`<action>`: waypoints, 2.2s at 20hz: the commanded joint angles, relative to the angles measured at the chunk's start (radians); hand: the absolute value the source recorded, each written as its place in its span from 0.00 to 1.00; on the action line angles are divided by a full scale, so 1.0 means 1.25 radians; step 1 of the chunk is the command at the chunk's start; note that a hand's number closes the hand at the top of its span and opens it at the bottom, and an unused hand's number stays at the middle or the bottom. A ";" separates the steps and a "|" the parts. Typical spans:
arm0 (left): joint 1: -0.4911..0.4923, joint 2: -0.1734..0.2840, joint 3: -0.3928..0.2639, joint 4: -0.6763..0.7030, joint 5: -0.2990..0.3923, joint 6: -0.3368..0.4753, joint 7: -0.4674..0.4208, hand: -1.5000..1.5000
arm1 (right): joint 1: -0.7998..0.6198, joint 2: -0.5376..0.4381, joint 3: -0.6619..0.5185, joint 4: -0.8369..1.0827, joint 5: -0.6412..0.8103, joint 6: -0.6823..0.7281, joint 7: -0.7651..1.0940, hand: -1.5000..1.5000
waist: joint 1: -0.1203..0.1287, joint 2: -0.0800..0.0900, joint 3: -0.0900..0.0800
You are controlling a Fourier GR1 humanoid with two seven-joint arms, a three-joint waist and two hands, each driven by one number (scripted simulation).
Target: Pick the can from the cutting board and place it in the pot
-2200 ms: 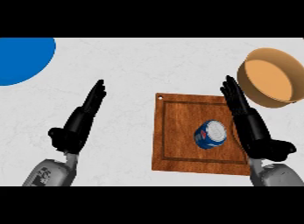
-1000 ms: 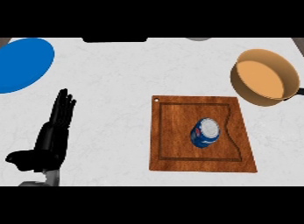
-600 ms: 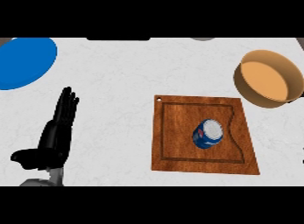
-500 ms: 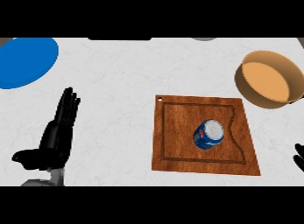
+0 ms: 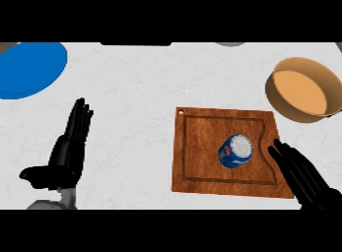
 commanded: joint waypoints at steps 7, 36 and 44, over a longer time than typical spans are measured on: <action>0.042 -0.004 0.017 -0.046 -0.008 -0.033 0.013 0.50 | -0.146 0.158 0.075 0.226 0.092 0.060 0.067 0.00 | -0.005 -0.002 0.002; 0.014 -0.064 0.091 -0.042 -0.078 -0.079 0.054 0.50 | -0.195 0.288 -0.009 0.423 0.293 -0.110 -0.145 1.00 | -0.010 -0.003 0.002; -0.005 -0.076 0.060 -0.011 -0.090 -0.091 0.037 0.50 | -0.287 0.164 0.176 0.410 0.228 0.273 -0.261 1.00 | 0.021 0.000 -0.002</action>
